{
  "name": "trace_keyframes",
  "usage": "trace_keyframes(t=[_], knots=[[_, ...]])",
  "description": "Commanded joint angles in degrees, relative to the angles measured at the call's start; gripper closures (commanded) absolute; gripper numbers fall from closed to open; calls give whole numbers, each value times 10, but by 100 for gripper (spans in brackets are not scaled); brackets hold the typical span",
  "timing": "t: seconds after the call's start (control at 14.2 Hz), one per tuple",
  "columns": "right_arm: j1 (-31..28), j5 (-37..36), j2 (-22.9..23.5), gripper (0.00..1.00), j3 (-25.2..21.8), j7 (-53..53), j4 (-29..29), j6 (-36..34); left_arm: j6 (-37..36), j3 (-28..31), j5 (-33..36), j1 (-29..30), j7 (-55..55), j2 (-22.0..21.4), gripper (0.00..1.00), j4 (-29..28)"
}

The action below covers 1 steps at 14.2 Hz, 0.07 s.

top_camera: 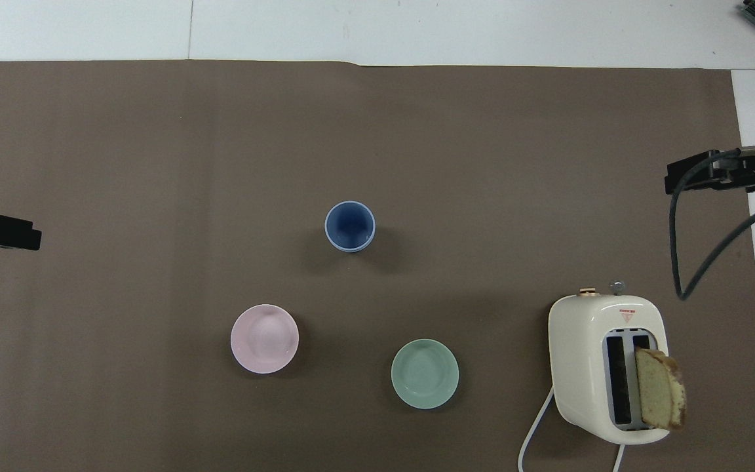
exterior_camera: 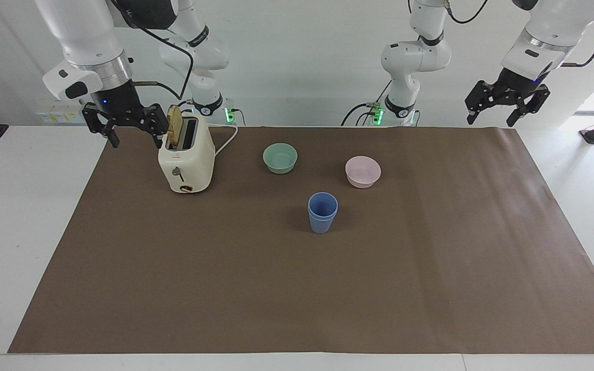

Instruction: Stack blue cups with both arms

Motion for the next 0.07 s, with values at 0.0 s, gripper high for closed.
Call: trace_keyframes(t=[0.0], knots=[[-9,4,-12,0,5,-12,-11,-1,-5,-2,-7,8,5,-6,0,-5]])
